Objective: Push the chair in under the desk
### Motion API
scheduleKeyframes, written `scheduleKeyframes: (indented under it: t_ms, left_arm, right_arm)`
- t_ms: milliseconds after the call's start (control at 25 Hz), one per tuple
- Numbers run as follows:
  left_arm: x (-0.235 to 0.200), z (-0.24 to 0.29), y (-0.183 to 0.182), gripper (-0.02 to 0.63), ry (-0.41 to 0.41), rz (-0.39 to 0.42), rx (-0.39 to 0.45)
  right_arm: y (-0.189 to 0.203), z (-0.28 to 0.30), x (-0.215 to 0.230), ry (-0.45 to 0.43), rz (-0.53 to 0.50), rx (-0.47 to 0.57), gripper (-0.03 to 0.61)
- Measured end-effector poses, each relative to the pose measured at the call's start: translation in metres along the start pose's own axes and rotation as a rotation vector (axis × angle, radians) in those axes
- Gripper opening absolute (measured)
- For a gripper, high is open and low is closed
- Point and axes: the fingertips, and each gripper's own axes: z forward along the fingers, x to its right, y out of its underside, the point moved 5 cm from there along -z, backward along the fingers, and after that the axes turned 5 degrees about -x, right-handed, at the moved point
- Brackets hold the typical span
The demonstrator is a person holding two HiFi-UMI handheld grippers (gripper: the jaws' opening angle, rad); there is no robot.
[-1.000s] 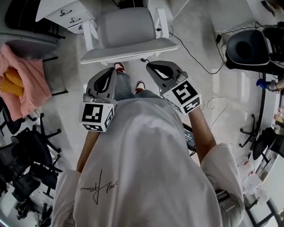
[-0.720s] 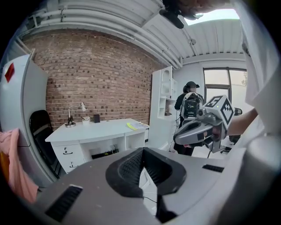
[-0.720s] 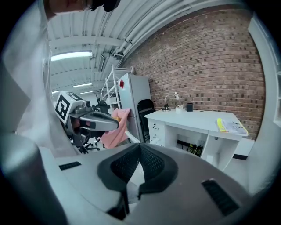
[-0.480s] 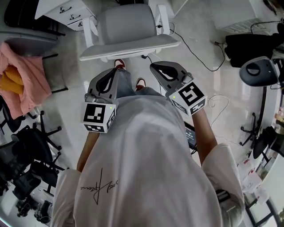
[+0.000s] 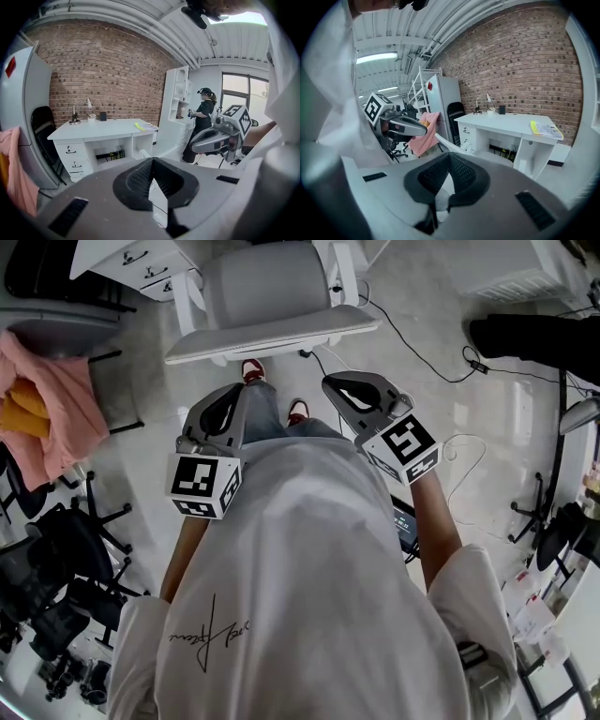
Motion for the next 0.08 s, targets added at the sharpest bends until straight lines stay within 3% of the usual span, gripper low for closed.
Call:
scheduleKeyframes:
  t_ms: [80]
  left_arm:
    - [0.0011,-0.0003,0.0019,0.006,0.001,0.002,-0.002]
  right_arm:
    - [0.0023,-0.0003,-0.0017,-0.002,0.000,-0.003,0.027]
